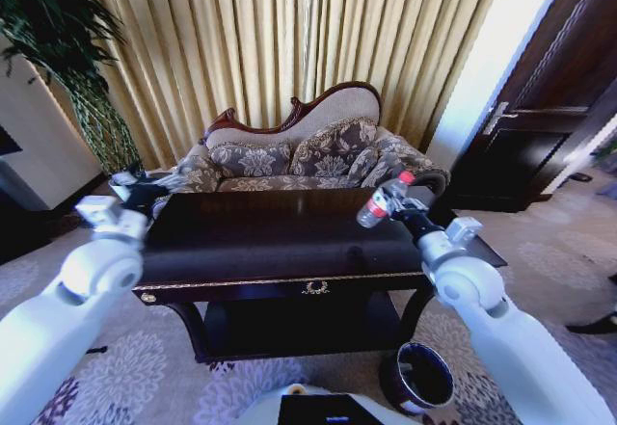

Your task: Move to the front of the table and place the trash on the table into the trash bin.

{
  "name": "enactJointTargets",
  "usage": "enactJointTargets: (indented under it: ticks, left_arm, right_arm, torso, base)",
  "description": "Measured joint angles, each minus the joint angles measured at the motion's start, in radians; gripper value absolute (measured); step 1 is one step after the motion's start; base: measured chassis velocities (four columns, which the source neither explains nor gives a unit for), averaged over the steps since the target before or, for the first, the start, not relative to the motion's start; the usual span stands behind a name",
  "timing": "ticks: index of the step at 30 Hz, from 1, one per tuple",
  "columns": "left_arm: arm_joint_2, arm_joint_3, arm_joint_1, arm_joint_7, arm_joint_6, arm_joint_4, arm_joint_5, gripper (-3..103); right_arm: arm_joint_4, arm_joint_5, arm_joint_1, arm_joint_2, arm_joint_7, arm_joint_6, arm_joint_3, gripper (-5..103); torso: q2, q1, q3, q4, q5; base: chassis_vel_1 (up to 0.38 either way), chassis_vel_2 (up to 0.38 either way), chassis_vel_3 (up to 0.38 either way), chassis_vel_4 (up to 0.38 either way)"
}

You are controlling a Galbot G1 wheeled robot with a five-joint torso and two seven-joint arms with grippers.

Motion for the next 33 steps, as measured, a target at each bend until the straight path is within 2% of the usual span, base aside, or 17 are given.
enactJointTargets:
  ticks: [2,4,5,7,8,9,11,12,16,18,21,23,29,33]
  left_arm:
    - [-0.017,-0.093,0.061,0.038,0.005,0.013,-0.028,100]
    - [-0.043,-0.196,0.160,0.108,0.001,0.010,-0.044,100]
    - [-0.043,-0.196,0.160,0.108,0.001,0.010,-0.044,100]
    - [-0.070,-0.267,0.244,0.164,-0.005,-0.009,-0.045,100]
    - [-0.104,-0.326,0.320,0.210,-0.010,-0.032,-0.047,100]
    - [-0.132,-0.358,0.363,0.233,-0.011,-0.050,-0.049,100]
    - [-0.146,-0.370,0.379,0.240,-0.012,-0.058,-0.049,100]
    - [-0.183,-0.391,0.405,0.251,-0.012,-0.081,-0.049,100]
    - [-0.238,-0.410,0.428,0.266,-0.001,-0.119,-0.042,100]
    - [-0.285,-0.415,0.448,0.277,0.009,-0.150,-0.021,100]
    - [-0.300,-0.414,0.454,0.280,0.010,-0.157,-0.008,100]
    - [-0.349,-0.416,0.478,0.297,0.010,-0.189,0.034,100]
    - [-0.358,-0.432,0.487,0.347,-0.023,-0.202,0.059,100]
    - [-0.352,-0.435,0.485,0.360,-0.028,-0.199,0.063,100]
  right_arm:
    - [0.002,-0.030,-0.026,0.011,0.003,0.000,0.030,25]
    - [0.002,-0.076,-0.063,0.026,0.003,-0.007,0.063,25]
    - [0.002,-0.076,-0.063,0.026,0.003,-0.007,0.063,25]
    - [0.018,-0.092,-0.093,0.036,-0.001,-0.022,0.083,25]
    - [0.045,-0.097,-0.124,0.044,-0.005,-0.039,0.101,25]
    - [0.061,-0.104,-0.145,0.050,-0.008,-0.046,0.110,25]
    - [0.069,-0.110,-0.157,0.054,-0.009,-0.049,0.114,25]
    - [0.079,-0.121,-0.180,0.063,-0.010,-0.055,0.120,25]
    - [0.098,-0.137,-0.220,0.079,-0.012,-0.059,0.120,25]
    - [0.120,-0.153,-0.251,0.087,-0.017,-0.059,0.104,25]
    - [0.125,-0.159,-0.257,0.089,-0.018,-0.059,0.097,25]
    - [0.138,-0.177,-0.269,0.089,-0.021,-0.055,0.067,25]
    - [0.144,-0.178,-0.243,0.080,-0.021,-0.051,0.061,25]
    - [0.140,-0.200,-0.223,0.072,-0.018,-0.050,0.064,25]
  torso:
    - [0.000,0.000,0.000,-0.0001,-0.0004]
    - [0.000,0.000,0.000,0.0000,-0.0001]
    - [0.000,0.000,0.000,0.0000,-0.0001]
    - [0.000,0.000,0.000,-0.0001,-0.0002]
    - [0.000,0.000,0.000,0.0001,0.0001]
    - [0.000,0.000,0.000,0.0004,-0.0002]
    - [0.000,0.000,0.000,0.0005,-0.0002]
    - [0.000,0.000,0.000,0.0004,-0.0002]
    - [0.000,0.000,0.000,-0.0003,-0.0001]
    - [0.000,0.000,0.000,-0.0003,0.0001]
    - [0.000,0.000,0.000,-0.0001,-0.0001]
    - [0.000,0.000,0.000,0.0000,-0.0003]
    - [0.000,0.000,0.000,-0.0001,0.0001]
    - [0.000,0.000,0.000,0.0000,-0.0001]
  base:
    - [0.000,0.000,0.000,0.000]
    - [0.000,0.000,0.000,0.000]
    - [0.000,0.000,0.000,0.000]
    - [0.000,0.000,0.000,0.000]
    - [0.000,0.000,0.000,0.000]
    - [0.000,0.000,0.000,0.000]
    - [0.000,0.000,0.000,0.000]
    - [0.000,0.000,0.000,0.000]
    - [0.000,0.000,0.000,0.000]
    - [0.000,0.000,0.000,0.000]
    - [0.000,0.000,0.000,0.000]
    - [0.000,0.000,0.000,0.000]
    - [0.000,0.000,0.000,0.000]
    - [0.000,0.000,0.000,0.000]
